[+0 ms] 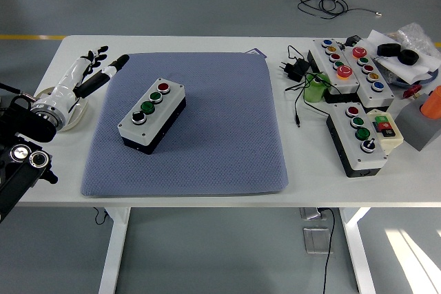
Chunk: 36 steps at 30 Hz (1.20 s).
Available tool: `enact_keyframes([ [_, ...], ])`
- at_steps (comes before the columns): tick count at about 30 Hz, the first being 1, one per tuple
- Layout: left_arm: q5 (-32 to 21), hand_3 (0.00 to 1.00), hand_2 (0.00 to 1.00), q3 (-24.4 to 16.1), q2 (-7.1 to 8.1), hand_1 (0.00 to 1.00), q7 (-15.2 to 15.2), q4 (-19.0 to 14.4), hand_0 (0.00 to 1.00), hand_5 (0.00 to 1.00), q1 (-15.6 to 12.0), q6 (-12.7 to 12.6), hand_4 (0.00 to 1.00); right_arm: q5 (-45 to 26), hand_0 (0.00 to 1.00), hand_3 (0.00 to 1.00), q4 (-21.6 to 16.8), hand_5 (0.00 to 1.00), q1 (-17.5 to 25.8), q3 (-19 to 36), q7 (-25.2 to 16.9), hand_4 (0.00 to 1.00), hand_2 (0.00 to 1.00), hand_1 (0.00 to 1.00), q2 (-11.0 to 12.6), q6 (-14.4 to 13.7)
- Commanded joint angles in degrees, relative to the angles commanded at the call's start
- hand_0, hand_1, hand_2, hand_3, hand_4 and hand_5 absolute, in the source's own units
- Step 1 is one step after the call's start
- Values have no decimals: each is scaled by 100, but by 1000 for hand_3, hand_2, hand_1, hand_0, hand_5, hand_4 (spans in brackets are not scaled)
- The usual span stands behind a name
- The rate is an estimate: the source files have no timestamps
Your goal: Pick up the button,place it on the desk,press the button,press the button
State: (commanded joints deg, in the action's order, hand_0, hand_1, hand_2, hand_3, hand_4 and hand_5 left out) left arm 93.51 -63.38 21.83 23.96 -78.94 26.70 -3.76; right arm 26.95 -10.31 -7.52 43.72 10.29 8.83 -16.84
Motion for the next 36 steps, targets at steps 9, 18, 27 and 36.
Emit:
enact_keyframes([
  [9,1096,998,998,387,-176,998,621,74,998,856,124,197,996,28,787,751,0,479,5,15,16,412,817,797,0,0],
  [18,1483,998,998,722,-409,998,1055,39,991,825,108,-225,998,16,787,751,0,479,-2,27,-3,412,817,797,14,8],
  [27,1907,998,998,972,-708,998,1301,199,979,810,180,-360,998,53,787,751,0,479,-43,72,-10,412,817,797,26,5],
  [36,2195,998,998,1063,-902,998,1301,568,954,743,287,-257,998,11,787,751,0,479,-73,40,-35,412,817,797,35,-10],
])
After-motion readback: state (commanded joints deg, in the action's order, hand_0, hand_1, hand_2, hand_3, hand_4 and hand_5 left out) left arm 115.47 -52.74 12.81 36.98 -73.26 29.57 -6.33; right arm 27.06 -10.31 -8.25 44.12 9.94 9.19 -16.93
